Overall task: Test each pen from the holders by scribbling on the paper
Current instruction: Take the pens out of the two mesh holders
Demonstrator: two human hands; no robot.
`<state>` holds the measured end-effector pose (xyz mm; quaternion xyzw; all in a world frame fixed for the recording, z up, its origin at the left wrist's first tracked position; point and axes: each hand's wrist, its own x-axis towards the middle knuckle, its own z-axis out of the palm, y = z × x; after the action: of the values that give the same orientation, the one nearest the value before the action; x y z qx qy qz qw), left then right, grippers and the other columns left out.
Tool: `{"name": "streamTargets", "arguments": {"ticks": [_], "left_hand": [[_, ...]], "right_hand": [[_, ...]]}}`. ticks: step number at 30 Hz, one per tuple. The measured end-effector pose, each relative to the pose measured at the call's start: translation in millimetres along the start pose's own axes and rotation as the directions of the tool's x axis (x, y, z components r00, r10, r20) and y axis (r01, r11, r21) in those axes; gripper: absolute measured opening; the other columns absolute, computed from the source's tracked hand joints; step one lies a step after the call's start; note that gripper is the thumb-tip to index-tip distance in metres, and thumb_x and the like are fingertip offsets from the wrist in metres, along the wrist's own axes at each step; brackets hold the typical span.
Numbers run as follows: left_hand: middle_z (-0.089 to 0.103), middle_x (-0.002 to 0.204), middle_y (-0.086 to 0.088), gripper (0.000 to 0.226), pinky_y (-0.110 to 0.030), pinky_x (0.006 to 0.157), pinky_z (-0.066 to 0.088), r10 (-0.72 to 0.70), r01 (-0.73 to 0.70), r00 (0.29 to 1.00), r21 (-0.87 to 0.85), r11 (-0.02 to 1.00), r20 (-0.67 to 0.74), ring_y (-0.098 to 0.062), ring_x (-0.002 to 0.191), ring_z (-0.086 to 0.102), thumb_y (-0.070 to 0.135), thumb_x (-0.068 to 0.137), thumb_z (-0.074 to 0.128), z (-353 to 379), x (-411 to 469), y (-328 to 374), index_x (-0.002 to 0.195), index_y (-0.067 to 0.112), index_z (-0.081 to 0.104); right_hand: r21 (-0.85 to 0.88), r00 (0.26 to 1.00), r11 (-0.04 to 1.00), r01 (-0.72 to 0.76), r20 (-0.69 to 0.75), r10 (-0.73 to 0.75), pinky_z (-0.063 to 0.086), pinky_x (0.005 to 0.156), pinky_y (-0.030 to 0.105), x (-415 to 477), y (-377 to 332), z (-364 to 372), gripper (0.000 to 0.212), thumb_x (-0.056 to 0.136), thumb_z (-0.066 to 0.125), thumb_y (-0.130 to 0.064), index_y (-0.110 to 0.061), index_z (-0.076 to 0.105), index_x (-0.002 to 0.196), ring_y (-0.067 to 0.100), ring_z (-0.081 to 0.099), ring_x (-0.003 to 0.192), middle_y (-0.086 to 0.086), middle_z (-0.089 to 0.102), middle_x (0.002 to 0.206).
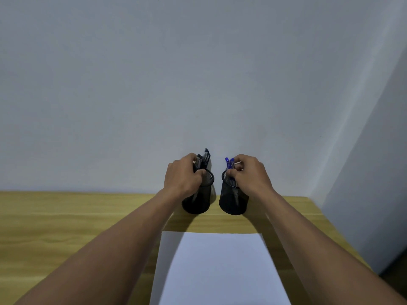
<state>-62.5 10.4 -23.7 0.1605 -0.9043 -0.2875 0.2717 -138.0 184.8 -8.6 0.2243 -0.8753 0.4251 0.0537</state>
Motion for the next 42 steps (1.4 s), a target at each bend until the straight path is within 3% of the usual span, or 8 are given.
{"name": "streamTargets", "arguments": {"ticks": [6,9,18,25,30,36,39,42], "left_hand": [[0.068,0.083,0.001,0.015,-0.036,0.068,0.047,0.021,-0.025,0.999,-0.174,0.984,-0.027,-0.028,0.081,0.061,0.027,0.088,0.067,-14,2,9,0.096,0.019,0.056],[0.069,0.080,0.002,0.014,-0.045,0.074,0.054,0.044,-0.055,0.998,-0.246,0.968,-0.051,-0.027,0.080,0.064,0.025,0.087,0.066,-22,3,16,0.094,0.020,0.054],[0.069,0.092,0.001,0.048,-0.039,0.085,0.056,0.170,-0.192,0.981,-0.331,0.924,-0.095,-0.021,0.086,0.069,0.019,0.089,0.068,-72,0,53,0.130,0.038,0.052],[0.073,0.099,-0.004,0.051,-0.024,0.082,0.045,0.360,-0.354,0.932,-0.112,0.928,0.037,-0.020,0.091,0.066,0.018,0.086,0.073,-114,-11,80,0.132,0.033,0.057],[0.072,0.106,-0.005,0.053,-0.024,0.079,0.042,0.409,-0.418,0.891,0.005,0.908,0.196,-0.022,0.097,0.065,0.008,0.082,0.075,-109,-34,72,0.130,0.027,0.061],[0.069,0.107,-0.007,0.047,-0.035,0.077,0.049,0.309,-0.414,0.858,0.196,0.889,0.411,-0.029,0.097,0.062,0.011,0.083,0.071,-69,-54,39,0.125,0.028,0.059],[0.065,0.111,-0.008,0.041,-0.034,0.074,0.045,0.269,-0.434,0.836,0.276,0.858,0.477,-0.031,0.102,0.060,0.010,0.082,0.070,-49,-58,22,0.120,0.019,0.058],[0.066,0.102,-0.012,0.021,-0.036,0.069,0.048,0.241,-0.464,0.822,0.360,0.809,0.516,-0.034,0.093,0.063,0.014,0.085,0.064,-28,-62,3,0.106,0.014,0.062]], "right_hand": [[0.121,0.999,0.993,0.000,-0.040,0.004,0.047,0.054,0.019,-3,-12,-9,0.016,0.091,0.071,-0.015,-0.027,0.068,0.101,0.013,0.071,0.075,-0.008,0.073,0.083],[0.151,0.997,0.988,0.031,-0.077,-0.019,0.055,0.068,0.029,-5,-18,-14,0.019,0.090,0.070,-0.017,-0.030,0.068,0.103,0.011,0.071,0.080,-0.008,0.073,0.087],[0.185,0.979,0.970,0.157,-0.158,-0.128,0.057,0.069,0.031,-18,-55,-48,0.032,0.095,0.066,-0.018,-0.036,0.059,0.120,0.013,0.072,0.084,-0.002,0.074,0.093],[0.076,0.964,0.970,0.229,-0.156,-0.215,0.052,0.071,0.025,-39,-80,-85,0.033,0.093,0.066,-0.014,-0.034,0.065,0.119,0.011,0.069,0.086,-0.003,0.073,0.092],[-0.077,0.980,0.977,0.197,0.024,-0.195,0.048,0.077,0.031,-58,-67,-92,0.033,0.094,0.064,-0.010,-0.032,0.068,0.118,0.022,0.068,0.092,0.003,0.075,0.099],[-0.292,0.971,0.943,0.161,0.219,-0.098,0.043,0.063,0.027,-71,-20,-73,0.039,0.095,0.055,-0.004,-0.031,0.067,0.119,0.023,0.063,0.085,0.005,0.072,0.109],[-0.387,0.950,0.902,0.193,0.304,-0.073,0.052,0.081,0.036,-76,-1,-53,0.045,0.092,0.050,-0.001,-0.031,0.067,0.122,0.032,0.063,0.101,0.010,0.070,0.118],[-0.441,0.925,0.865,0.238,0.374,-0.064,0.053,0.082,0.038,-78,15,-32,0.049,0.088,0.048,0.002,-0.031,0.066,0.118,0.034,0.063,0.103,0.011,0.069,0.118]]}}
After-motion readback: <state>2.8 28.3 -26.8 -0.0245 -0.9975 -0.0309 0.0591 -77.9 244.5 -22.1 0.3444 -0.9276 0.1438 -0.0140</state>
